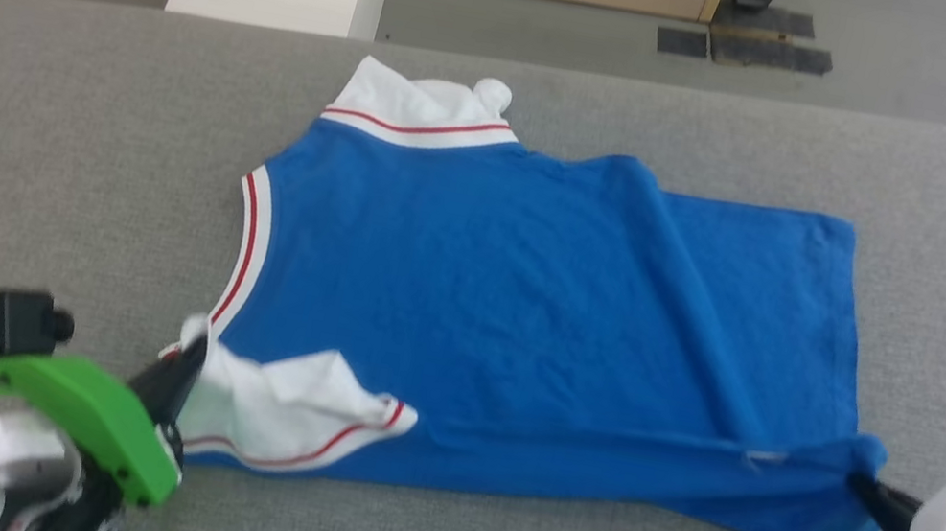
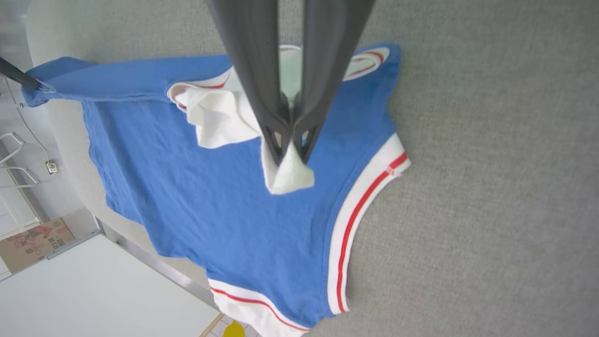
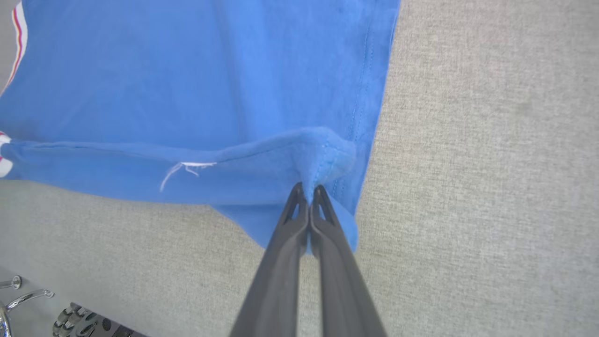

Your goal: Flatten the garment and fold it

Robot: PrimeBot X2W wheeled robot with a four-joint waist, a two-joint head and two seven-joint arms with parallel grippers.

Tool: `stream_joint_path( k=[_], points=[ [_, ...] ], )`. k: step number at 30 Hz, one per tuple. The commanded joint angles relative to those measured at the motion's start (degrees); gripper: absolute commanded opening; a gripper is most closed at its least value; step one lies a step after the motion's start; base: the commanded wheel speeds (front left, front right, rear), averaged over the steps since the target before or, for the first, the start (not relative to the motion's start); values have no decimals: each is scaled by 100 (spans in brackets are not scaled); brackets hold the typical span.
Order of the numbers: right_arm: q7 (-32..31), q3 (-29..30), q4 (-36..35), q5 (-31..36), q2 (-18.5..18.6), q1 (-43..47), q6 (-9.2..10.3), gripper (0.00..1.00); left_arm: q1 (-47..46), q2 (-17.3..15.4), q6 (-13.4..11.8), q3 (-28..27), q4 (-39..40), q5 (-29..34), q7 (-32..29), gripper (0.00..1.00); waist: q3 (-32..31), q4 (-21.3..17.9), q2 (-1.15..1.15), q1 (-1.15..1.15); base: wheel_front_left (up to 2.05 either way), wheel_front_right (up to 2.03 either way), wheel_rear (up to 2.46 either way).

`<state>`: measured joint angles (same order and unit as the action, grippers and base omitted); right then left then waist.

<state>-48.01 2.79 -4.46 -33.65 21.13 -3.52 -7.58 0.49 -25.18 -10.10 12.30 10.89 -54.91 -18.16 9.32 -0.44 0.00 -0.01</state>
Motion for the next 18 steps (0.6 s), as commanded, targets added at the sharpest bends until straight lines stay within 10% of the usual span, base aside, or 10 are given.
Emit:
stream_joint_path(
  k=[1,18],
  points=[
    [-66,4,30,94,-52,-194,9,0,-248,-11,46,15,-82,71,-32,0,263,-14,0,1,0,0,0],
    [-1217,-183,612,911,-380,-1370,9,0,-2185,114,598,414,-1851,825,510,0,1301,108,0,1,0,0,0]
  ],
)
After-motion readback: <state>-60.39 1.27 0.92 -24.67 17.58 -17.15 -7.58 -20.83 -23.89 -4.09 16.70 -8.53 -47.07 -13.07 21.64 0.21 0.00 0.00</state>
